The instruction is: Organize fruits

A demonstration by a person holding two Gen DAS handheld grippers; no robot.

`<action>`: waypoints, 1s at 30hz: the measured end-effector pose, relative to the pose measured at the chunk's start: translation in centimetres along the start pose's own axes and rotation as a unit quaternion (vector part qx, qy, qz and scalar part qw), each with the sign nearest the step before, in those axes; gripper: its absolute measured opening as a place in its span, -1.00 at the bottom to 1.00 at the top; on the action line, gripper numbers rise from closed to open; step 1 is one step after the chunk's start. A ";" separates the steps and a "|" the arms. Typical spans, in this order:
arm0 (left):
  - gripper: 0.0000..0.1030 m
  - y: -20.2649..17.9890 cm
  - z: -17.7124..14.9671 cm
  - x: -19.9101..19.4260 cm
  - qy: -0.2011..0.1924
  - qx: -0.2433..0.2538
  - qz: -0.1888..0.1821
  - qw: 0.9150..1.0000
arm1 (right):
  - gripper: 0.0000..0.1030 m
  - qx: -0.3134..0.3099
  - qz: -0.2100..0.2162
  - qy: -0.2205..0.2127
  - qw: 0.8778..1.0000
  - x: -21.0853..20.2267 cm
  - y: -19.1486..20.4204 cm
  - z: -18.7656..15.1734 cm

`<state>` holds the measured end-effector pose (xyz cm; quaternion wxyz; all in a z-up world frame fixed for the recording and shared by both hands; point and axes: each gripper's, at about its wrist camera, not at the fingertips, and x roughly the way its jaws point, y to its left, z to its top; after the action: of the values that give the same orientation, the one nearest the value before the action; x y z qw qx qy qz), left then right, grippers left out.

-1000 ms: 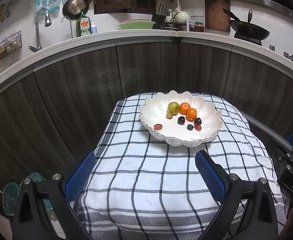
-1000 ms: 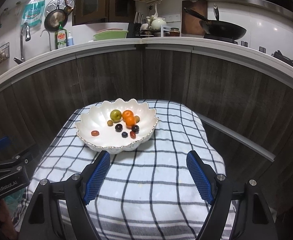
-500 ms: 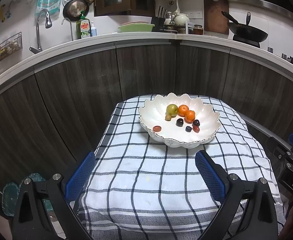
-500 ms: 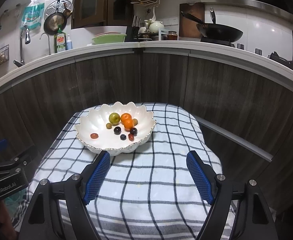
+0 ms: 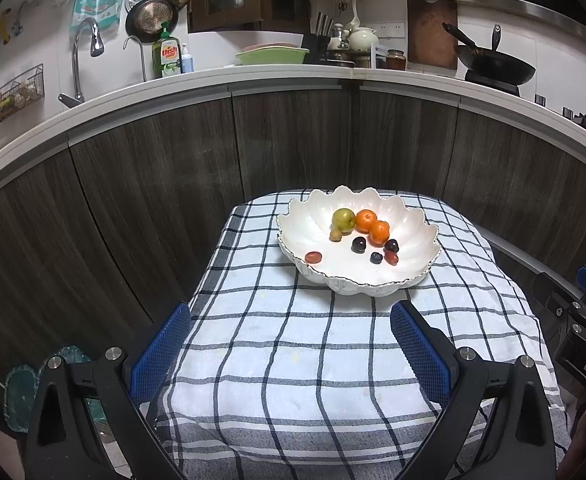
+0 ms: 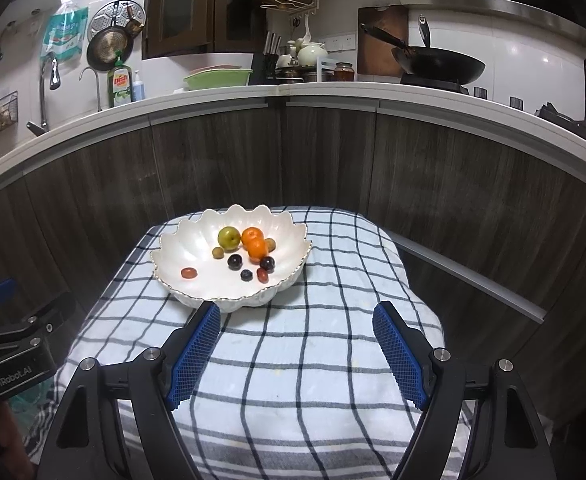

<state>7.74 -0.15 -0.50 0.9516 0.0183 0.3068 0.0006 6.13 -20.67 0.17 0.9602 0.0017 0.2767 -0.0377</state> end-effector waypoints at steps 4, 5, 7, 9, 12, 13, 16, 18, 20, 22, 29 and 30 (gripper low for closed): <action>0.98 0.0 0.0 0.0 -0.001 0.000 0.000 1.000 | 0.54 0.000 -0.001 0.000 1.000 0.0 0.0 0.0; 0.98 0.0 0.0 -0.1 -0.001 0.000 0.000 1.000 | 0.54 0.000 0.000 0.000 1.000 0.0 0.0 0.0; 0.98 0.0 0.0 -0.1 -0.001 0.000 0.000 1.000 | 0.54 0.000 0.000 0.000 1.000 0.0 0.0 0.0; 0.98 0.0 -0.1 -0.1 0.001 0.000 0.000 1.000 | 0.54 0.001 0.000 0.001 1.000 0.0 0.0 0.0; 0.98 -0.1 0.0 -0.2 0.001 0.001 0.000 1.000 | 0.54 0.005 0.001 0.003 1.000 0.0 0.0 0.1; 0.98 -0.1 0.0 -0.1 0.001 0.001 0.001 1.000 | 0.54 0.006 0.001 0.003 1.000 -0.1 0.0 0.1; 0.98 -0.1 0.0 -0.1 0.001 0.001 0.001 1.000 | 0.54 0.005 0.001 0.002 1.000 0.0 0.0 0.1; 0.98 -0.1 0.0 -0.1 0.002 0.001 0.000 1.000 | 0.54 0.005 0.001 0.002 1.000 0.0 0.0 0.1; 0.98 -0.1 0.0 -0.1 0.002 0.001 0.001 1.000 | 0.54 0.005 0.001 0.002 1.000 0.0 -0.1 0.1; 0.98 -0.1 0.0 -0.2 0.003 0.002 0.001 1.000 | 0.54 0.005 0.001 0.002 1.000 0.0 0.0 0.2; 0.98 -0.2 0.1 -0.1 0.007 0.004 -0.004 1.000 | 0.54 0.006 0.001 0.000 1.000 -0.1 0.1 0.4; 0.98 -0.2 0.1 -0.1 0.006 0.004 -0.003 1.000 | 0.54 0.006 0.001 0.000 1.000 -0.2 0.1 0.3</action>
<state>7.66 -0.34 -0.39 0.9498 0.0213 0.3122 -0.0039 6.19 -20.60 0.55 0.9602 0.0080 0.2767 -0.0384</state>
